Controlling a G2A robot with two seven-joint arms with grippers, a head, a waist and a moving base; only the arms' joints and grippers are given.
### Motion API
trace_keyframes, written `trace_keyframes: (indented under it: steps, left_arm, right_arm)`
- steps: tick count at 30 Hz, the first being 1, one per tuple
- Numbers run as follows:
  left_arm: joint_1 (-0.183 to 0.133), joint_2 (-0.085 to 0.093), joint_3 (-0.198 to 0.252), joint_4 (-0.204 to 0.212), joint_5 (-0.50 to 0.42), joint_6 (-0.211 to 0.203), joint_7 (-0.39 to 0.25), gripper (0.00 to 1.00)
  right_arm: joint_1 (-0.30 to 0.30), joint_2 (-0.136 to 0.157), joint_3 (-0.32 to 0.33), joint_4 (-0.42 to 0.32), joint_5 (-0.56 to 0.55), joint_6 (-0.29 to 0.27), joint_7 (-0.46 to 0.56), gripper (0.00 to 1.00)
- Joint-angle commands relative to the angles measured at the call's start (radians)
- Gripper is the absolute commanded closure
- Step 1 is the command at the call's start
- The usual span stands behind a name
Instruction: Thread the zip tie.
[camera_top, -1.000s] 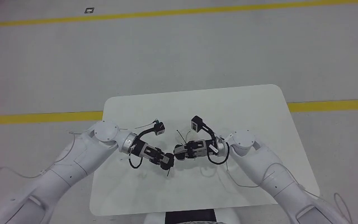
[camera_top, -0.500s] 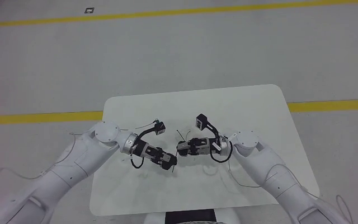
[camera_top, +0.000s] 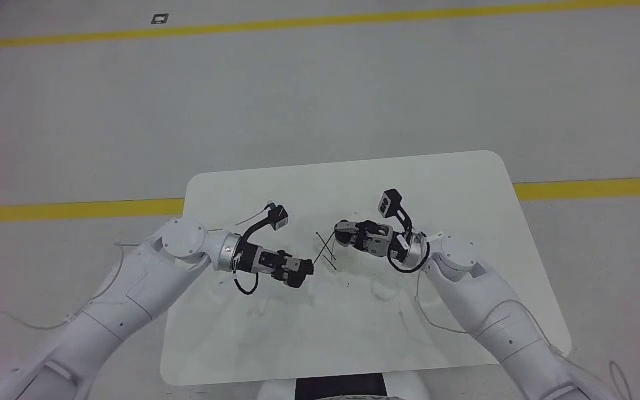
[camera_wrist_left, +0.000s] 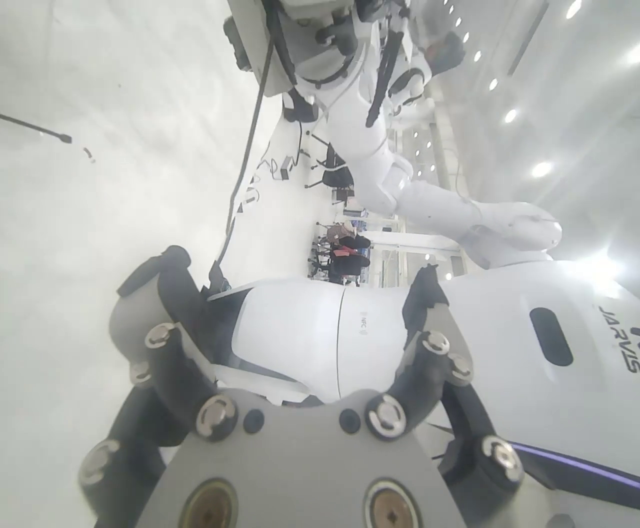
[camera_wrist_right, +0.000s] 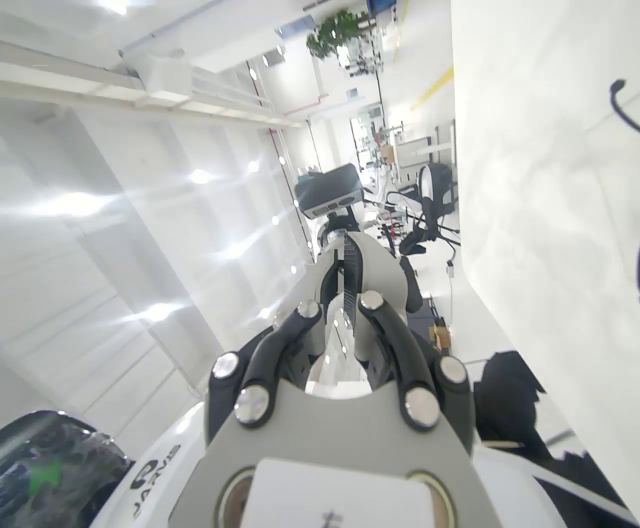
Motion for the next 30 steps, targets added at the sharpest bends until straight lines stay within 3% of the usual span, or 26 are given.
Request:
trace_keyframes:
  steps: [1,10,11,12,13,17,22,27,30]
  left_arm:
    - [0.018,-0.001,-0.012,-0.002,-0.008,0.0,0.023,0.0]
    - [0.024,-0.001,-0.017,-0.001,-0.008,0.0,0.028,0.0]
    - [0.024,-0.001,-0.017,-0.001,-0.008,0.0,0.028,0.0]
    - [0.024,-0.001,-0.017,-0.001,-0.008,0.0,0.028,0.0]
    - [0.03,-0.003,-0.014,-0.005,-0.013,0.0,0.039,0.0]
    - [0.061,-0.017,-0.02,-0.017,-0.045,0.0,0.114,0.0]
    - [0.103,-0.044,-0.075,-0.039,-0.009,0.0,0.23,0.0]
    - [0.156,-0.07,-0.144,-0.041,0.041,0.0,0.292,0.0]
    - [0.156,-0.07,-0.144,-0.041,0.041,0.0,0.292,0.0]
  right_arm:
    - [-0.013,0.001,0.01,-0.013,0.006,-0.004,-0.028,1.0]
    - [-0.02,0.002,0.017,-0.021,0.002,0.0,-0.044,1.0]
    - [-0.022,0.002,0.017,-0.021,0.003,0.001,-0.051,0.94]
    - [-0.033,-0.001,0.02,-0.032,0.024,-0.015,-0.084,0.95]
    - [-0.045,-0.005,0.017,-0.041,0.05,-0.035,-0.097,1.0]
    - [-0.067,-0.019,-0.01,-0.046,0.079,-0.1,-0.155,1.0]
    - [-0.074,-0.039,-0.049,-0.029,0.101,-0.174,-0.215,1.0]
    - [-0.073,-0.05,-0.058,-0.013,0.098,-0.21,-0.267,1.0]
    - [-0.073,-0.05,-0.058,-0.013,0.098,-0.21,-0.267,1.0]
